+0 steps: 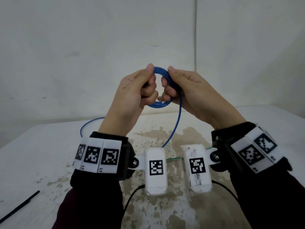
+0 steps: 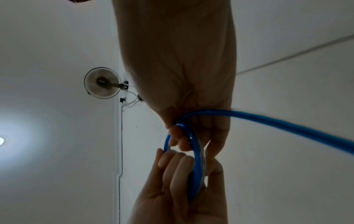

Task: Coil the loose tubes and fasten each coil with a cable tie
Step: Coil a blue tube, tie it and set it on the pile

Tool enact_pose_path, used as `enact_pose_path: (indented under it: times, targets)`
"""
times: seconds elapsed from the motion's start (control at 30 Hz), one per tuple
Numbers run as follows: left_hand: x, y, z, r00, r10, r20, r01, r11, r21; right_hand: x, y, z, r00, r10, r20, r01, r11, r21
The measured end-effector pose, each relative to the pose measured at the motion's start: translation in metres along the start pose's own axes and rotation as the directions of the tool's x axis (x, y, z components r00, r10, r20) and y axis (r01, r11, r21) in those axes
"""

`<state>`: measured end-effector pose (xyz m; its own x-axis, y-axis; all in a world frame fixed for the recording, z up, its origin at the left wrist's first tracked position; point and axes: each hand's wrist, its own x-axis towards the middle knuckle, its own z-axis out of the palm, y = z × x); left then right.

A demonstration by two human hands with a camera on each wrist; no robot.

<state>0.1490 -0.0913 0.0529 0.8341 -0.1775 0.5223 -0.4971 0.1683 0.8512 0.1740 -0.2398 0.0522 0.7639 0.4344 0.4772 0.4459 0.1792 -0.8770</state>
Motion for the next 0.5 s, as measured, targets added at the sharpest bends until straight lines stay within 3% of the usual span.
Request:
enact_pose_path:
  times: [0.1,0.2,0.3,0.37,0.5]
  targets:
    - [-0.0018,0.0004,-0.0049,0.988,-0.129,0.088,0.123,0.99,0.069,-0.0024,-0.0012,-0.0025,0.999,0.016,0.031,-0.012,0.992,-0.128]
    - [-0.0046,0.0036,-0.0079,0.988,-0.094,0.123,0.061,0.967,0.247,-0.0038,-0.0053,0.0003,0.999,0.002,0.042,0.009,0.969,-0.247]
    - [-0.0039,0.0071,-0.0063,0.997,0.069,0.036,-0.075,0.971,0.229,-0.0025,-0.0057,0.0037,0.999,-0.03,0.026,0.033,0.992,-0.119]
    - [-0.0023,0.0074,-0.0048,0.994,0.103,-0.03,-0.097,0.985,0.142,-0.0018,-0.0057,0.0038,0.999,-0.016,0.033,0.017,1.0,-0.015]
    - [-0.0025,0.0069,-0.0028,0.996,-0.058,0.067,0.054,0.997,0.059,-0.0038,-0.0076,0.0018,0.999,0.001,0.034,-0.001,1.0,0.0]
